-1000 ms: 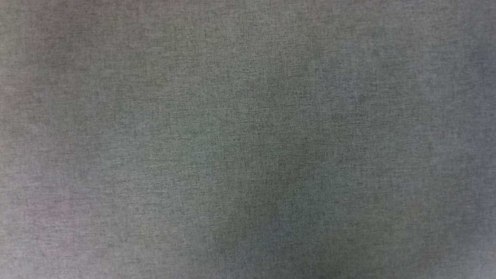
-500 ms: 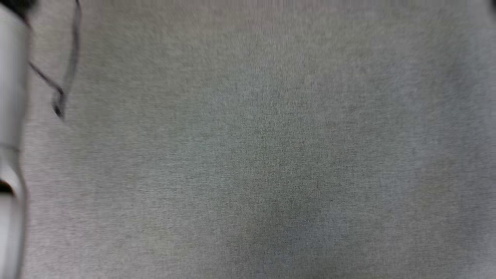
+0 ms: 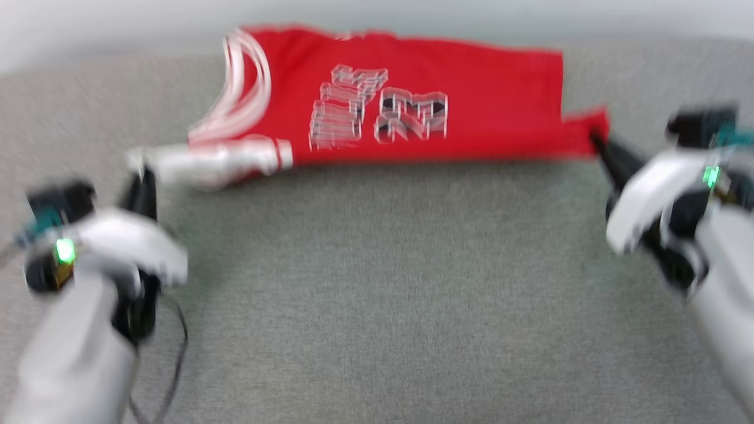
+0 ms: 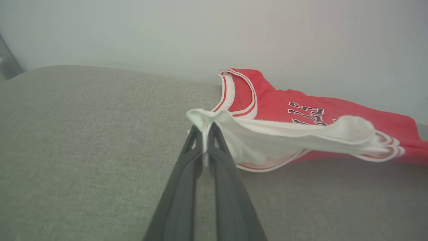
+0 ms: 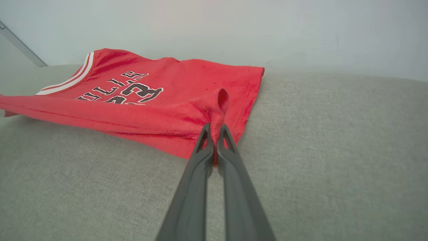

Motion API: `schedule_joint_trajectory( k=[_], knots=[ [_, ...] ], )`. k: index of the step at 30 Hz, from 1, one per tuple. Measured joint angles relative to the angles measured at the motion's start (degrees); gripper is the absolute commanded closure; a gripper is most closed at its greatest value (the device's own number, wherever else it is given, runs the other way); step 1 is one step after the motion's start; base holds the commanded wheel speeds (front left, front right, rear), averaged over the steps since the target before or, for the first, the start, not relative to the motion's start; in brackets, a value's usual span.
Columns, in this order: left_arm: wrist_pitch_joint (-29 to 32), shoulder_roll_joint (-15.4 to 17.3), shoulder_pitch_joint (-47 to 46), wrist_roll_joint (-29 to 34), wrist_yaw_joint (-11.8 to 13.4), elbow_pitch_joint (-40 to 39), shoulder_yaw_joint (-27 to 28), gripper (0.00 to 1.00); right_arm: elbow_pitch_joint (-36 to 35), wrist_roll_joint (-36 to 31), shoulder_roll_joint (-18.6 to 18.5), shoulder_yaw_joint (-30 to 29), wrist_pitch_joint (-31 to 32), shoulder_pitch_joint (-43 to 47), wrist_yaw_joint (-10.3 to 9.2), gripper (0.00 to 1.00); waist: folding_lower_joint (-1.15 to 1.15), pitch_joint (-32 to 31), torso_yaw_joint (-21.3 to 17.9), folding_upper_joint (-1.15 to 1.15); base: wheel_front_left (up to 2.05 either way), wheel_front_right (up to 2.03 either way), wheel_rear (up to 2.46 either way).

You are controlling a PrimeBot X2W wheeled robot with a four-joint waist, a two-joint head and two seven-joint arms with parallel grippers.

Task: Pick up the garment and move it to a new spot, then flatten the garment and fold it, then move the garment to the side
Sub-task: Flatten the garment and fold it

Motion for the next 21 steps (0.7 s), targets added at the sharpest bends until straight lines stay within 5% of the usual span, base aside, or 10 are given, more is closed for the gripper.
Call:
schedule_joint_trajectory(
  k=[10, 21],
  knots=[
    [7.3, 5.0, 30.0, -4.6, 11.6, -23.1, 2.0, 1.00, -8.4, 0.3, -2.1, -1.6, 0.1, 20.7, 0.03, 1.00, -0.01, -9.6, 0.5, 0.00, 0.00, 0.00, 0.00],
    [14.0, 9.3, 51.6, -8.6, 24.0, -47.9, 4.8, 1.00, -21.4, -2.7, -0.1, -12.9, 7.4, 42.7, 0.02, 1.00, 0.00, -14.6, 1.8, 0.00, 0.00, 0.00, 0.00]
  ],
)
